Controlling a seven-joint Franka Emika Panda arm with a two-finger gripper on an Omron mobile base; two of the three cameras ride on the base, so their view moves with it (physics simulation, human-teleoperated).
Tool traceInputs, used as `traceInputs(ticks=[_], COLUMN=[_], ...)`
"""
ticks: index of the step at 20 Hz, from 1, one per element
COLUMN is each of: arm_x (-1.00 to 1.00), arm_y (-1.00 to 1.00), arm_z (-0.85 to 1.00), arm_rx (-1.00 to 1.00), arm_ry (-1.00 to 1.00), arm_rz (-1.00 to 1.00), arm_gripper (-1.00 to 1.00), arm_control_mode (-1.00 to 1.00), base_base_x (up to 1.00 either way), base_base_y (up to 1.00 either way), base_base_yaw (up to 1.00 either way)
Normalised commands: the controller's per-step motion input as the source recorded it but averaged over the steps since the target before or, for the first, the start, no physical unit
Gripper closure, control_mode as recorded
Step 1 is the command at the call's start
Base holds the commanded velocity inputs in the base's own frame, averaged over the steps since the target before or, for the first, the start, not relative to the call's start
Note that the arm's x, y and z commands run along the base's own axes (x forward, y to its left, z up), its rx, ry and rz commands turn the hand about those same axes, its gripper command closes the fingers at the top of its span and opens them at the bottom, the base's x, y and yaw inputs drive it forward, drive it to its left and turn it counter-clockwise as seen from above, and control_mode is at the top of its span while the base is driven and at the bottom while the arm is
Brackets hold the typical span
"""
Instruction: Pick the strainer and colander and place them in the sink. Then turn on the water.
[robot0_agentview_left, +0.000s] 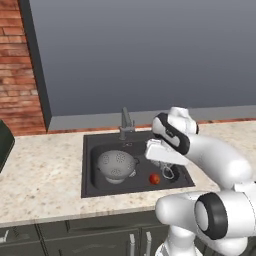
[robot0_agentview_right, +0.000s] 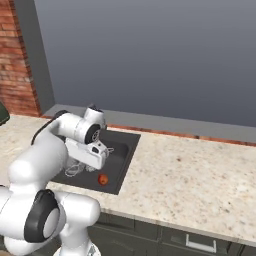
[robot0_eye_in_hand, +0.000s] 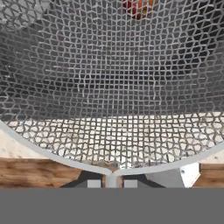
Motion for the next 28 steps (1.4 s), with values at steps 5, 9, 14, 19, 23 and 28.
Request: traceInputs(ticks=[5, 9, 14, 19, 23, 28], arm_x=[0.47, 0.49, 0.48, 0.48, 0.47, 0.64], arm_y=[-0.04, 0.00, 0.00, 0.00, 0.00, 0.00], arm_z=[-0.64, -0.63, -0.30, -0.28, -0.44, -0.56], arm_rx=[0.01, 0.01, 0.00, 0.00, 0.03, 0.03], arm_ry=[0.30, 0.24, 0.03, 0.00, 0.01, 0.10], arm_rz=[-0.03, 0.00, 0.00, 0.00, 0.00, 0.00], arm_gripper=[1.00, 1.00, 1.00, 1.00, 1.00, 1.00], arm_control_mode=[-1.00, -1.00, -1.00, -1.00, -1.00, -1.00], base_base_x=[0.00, 0.00, 0.00, 0.00, 0.00, 0.00], base_base_y=[0.00, 0.00, 0.00, 0.00, 0.00, 0.00], base_base_yaw=[0.00, 0.00, 0.00, 0.00, 0.00, 0.00])
